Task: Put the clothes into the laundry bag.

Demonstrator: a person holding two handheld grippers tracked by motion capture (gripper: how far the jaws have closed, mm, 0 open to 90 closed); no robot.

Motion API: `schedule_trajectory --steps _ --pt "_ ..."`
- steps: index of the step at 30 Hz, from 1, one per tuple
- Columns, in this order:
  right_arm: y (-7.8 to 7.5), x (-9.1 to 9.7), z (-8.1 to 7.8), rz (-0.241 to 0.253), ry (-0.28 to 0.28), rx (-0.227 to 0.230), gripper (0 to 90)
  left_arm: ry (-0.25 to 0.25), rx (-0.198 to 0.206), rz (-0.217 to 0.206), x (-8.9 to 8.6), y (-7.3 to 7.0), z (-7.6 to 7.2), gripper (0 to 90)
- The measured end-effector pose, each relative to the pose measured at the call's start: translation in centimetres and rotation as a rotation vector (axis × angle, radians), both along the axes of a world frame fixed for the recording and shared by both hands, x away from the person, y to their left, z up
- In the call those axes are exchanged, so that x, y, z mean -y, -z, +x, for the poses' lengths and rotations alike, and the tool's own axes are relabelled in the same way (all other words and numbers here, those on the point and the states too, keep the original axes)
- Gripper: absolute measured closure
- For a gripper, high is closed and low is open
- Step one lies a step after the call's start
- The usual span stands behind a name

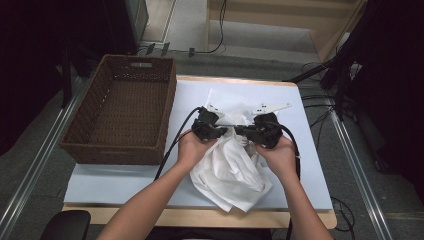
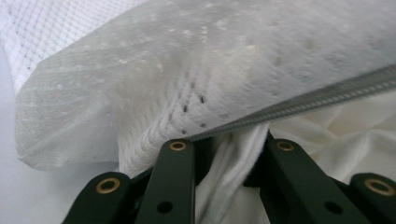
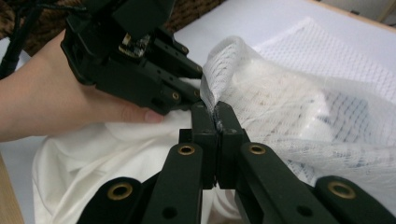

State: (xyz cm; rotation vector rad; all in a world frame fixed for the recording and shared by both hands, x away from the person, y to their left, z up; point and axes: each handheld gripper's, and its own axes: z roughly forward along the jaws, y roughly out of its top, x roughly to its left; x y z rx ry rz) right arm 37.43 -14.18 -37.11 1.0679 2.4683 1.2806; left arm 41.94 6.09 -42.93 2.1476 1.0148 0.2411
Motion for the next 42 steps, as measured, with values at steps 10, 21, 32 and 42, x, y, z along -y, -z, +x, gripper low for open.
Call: schedule_trajectory --steps 10,21,32,42 --pt "0.5 0.5 0.3 0.003 0.01 0.005 90.0 0.042 -0.044 -0.034 -0.7 -1.4 -0.4 68.1" --pt "0.4 1.1 0.4 0.011 0.038 0.015 90.0 0.179 -0.003 -0.021 -1.9 -4.7 -4.2 40.8" --pt "0.2 1.2 0.3 0.012 0.039 0.016 90.0 0.12 -0.054 -0.044 -6.1 -3.7 -8.8 15.5" --pt "0.3 1.1 0.2 0.011 0.037 0.013 90.0 0.004 -0.07 -0.051 -7.2 -0.8 -11.3 14.3"
